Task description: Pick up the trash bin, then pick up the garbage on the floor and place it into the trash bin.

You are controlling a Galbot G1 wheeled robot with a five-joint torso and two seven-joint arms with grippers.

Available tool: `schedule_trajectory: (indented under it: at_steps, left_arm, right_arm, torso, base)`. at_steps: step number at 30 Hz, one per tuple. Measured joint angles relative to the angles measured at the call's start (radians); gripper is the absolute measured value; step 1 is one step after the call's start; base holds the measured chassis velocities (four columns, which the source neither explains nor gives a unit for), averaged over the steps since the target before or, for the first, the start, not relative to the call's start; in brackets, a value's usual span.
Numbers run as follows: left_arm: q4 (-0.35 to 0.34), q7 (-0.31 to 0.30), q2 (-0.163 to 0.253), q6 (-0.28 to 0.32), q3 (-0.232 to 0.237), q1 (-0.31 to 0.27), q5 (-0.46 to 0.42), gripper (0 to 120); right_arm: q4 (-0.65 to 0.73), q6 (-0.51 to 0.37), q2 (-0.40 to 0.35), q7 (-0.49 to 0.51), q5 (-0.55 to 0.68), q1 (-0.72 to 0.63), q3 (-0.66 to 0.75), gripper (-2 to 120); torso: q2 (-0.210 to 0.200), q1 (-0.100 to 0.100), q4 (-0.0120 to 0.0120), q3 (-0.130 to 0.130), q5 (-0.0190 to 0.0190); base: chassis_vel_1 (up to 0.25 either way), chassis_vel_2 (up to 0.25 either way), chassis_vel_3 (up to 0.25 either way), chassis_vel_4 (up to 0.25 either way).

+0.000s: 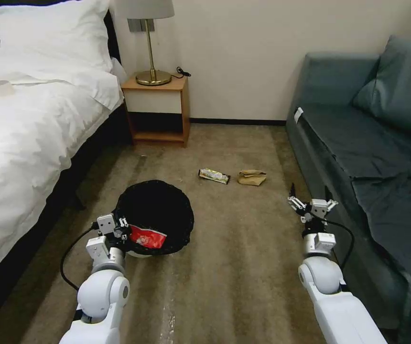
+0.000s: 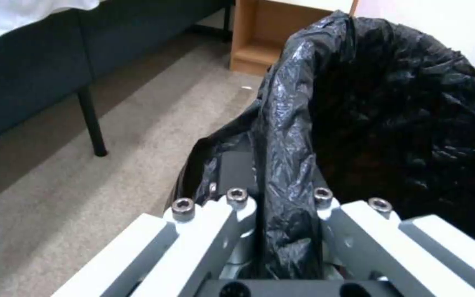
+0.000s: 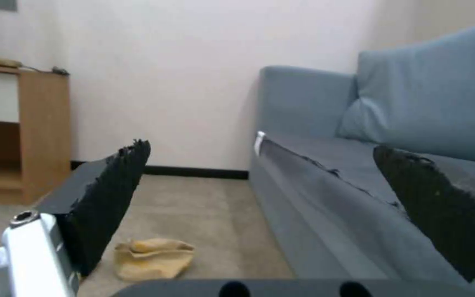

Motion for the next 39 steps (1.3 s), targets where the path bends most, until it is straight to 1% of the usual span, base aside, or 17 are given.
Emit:
schedule_trajectory:
  at_steps: [5,18,39]
  left_arm:
    - [0.003,0.003,0.0,-0.001,0.001,-0.002,-0.002,4]
    - [-0.006,0.004,0.006,-0.003,0.004,-0.002,0.004,4]
    - [-0.018,0.001,-0.005,-0.003,0.007,0.005,0.016,4]
  right_arm:
    - [-0.009,0.018,0.006,-0.02,-0.004,-0.017,0.024,100]
    - [-0.023,0.03,0.017,-0.046,0.005,-0.01,0.032,100]
    - [-0.035,0.061,0.01,-0.079,0.012,-0.029,0.038,100]
  torso:
    - [0.0,0.0,-0.0001,0.0,0.0]
    - [0.0,0.0,0.0,0.0,0.0001]
    - [0.0,0.0,0.0,0.0,0.0]
  base:
    - [0.0,0.0,0.0,0.0]
    - [0.0,0.0,0.0,0.0]
    - [-0.01,0.008,0.007,-0.008]
